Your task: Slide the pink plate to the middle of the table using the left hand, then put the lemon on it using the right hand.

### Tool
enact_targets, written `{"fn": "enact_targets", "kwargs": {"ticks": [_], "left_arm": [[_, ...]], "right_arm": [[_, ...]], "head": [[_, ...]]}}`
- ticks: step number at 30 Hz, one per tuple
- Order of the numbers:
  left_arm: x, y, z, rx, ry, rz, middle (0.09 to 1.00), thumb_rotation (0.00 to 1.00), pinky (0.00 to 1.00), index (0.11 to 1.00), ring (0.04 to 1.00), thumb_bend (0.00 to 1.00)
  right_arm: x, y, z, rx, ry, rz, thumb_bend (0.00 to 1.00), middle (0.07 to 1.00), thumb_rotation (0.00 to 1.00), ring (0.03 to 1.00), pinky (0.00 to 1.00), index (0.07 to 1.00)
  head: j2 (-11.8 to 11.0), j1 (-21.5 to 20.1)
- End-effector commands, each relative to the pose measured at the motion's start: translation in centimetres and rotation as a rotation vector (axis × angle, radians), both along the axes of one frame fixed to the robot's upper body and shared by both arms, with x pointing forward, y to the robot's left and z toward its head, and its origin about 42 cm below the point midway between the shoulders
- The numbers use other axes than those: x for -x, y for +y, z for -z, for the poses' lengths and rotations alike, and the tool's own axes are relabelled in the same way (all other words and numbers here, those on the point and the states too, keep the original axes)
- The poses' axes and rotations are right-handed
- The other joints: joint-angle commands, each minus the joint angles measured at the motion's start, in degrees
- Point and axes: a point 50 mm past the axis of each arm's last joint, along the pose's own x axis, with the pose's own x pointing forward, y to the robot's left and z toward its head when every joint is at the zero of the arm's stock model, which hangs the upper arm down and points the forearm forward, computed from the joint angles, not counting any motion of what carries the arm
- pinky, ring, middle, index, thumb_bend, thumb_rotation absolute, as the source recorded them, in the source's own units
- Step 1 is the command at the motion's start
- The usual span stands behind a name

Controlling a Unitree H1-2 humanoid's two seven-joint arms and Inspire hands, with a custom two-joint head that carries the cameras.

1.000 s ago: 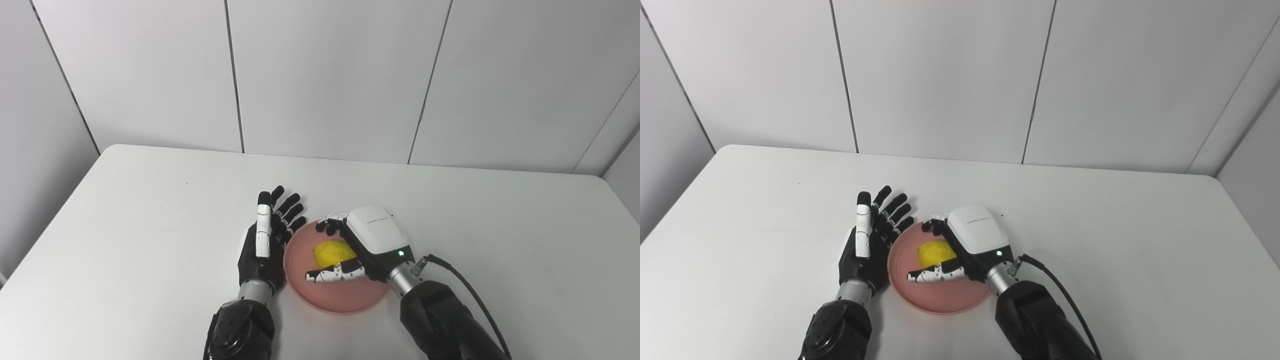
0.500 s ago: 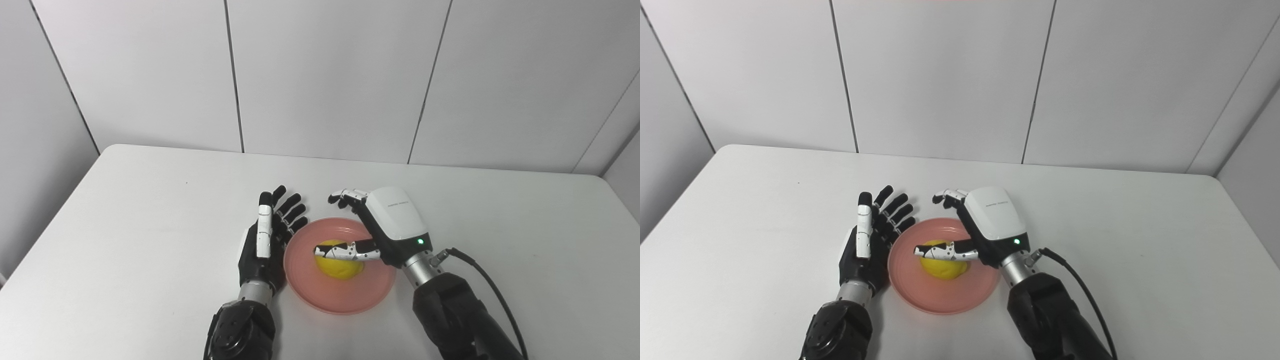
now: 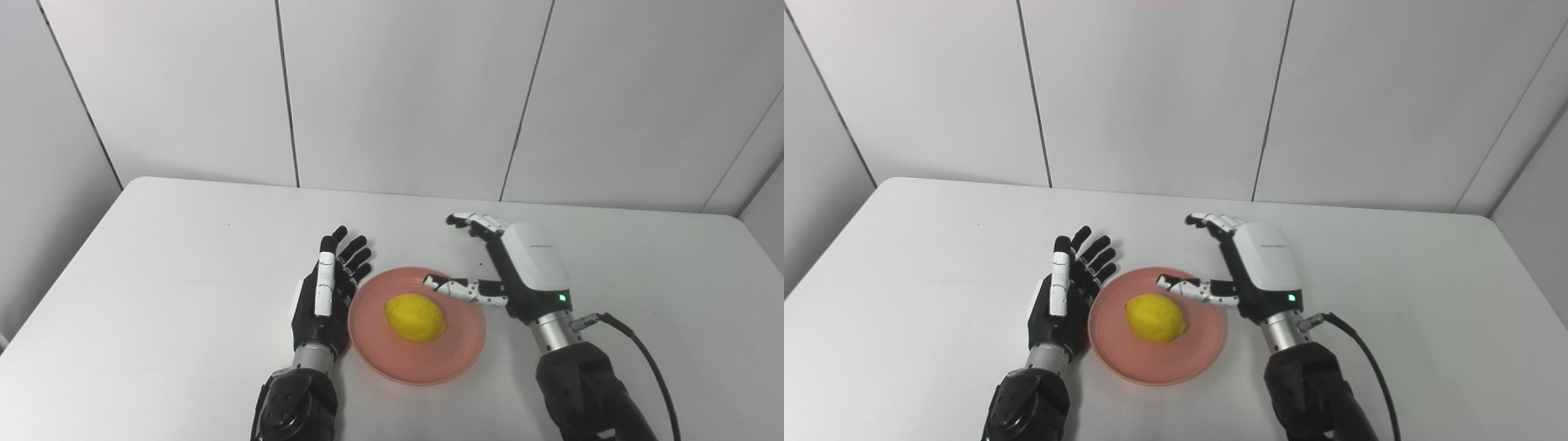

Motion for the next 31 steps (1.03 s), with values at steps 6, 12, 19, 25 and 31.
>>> {"fn": "enact_targets", "kwargs": {"ticks": [6,12,19,25,31], "left_arm": [[-1.6,1.0,-0.7,-0.105,-0.076,-0.008,0.869,0.83,0.98,0.883,0.901,0.87],[-2.4,1.9,-1.1,-0.147,-0.097,-0.019,0.884,0.82,0.98,0.893,0.911,0.9],[-3.5,2.8,-1.8,-0.213,-0.07,0.031,0.925,0.89,1.0,0.964,0.964,0.94],[-4.0,2.9,-1.9,-0.215,-0.046,0.022,0.981,0.94,1.0,1.0,1.0,0.89],[-3.4,2.3,-0.9,-0.162,-0.035,-0.037,0.997,0.9,1.0,1.0,1.0,0.89]], "right_arm": [[-0.3,-0.3,1.3,-0.592,0.148,-0.003,0.68,0.851,0.98,0.833,0.78,0.834],[-0.5,-1.0,2.7,-0.832,0.244,0.016,0.78,0.928,1.0,0.954,0.97,0.891],[-0.3,-1.6,4.3,-1.085,0.329,0.043,0.81,0.947,1.0,0.973,1.0,0.931],[-0.1,-1.7,5.6,-1.064,0.374,0.025,0.8,0.969,1.0,0.996,1.0,0.966],[-0.1,-1.5,6.5,-1.089,0.453,-0.006,0.86,0.993,1.0,1.0,1.0,0.992]], "head": [[-0.07,-0.19],[-0.11,-0.29],[-0.17,-0.36],[-0.02,-0.51],[0.18,-0.82]]}}
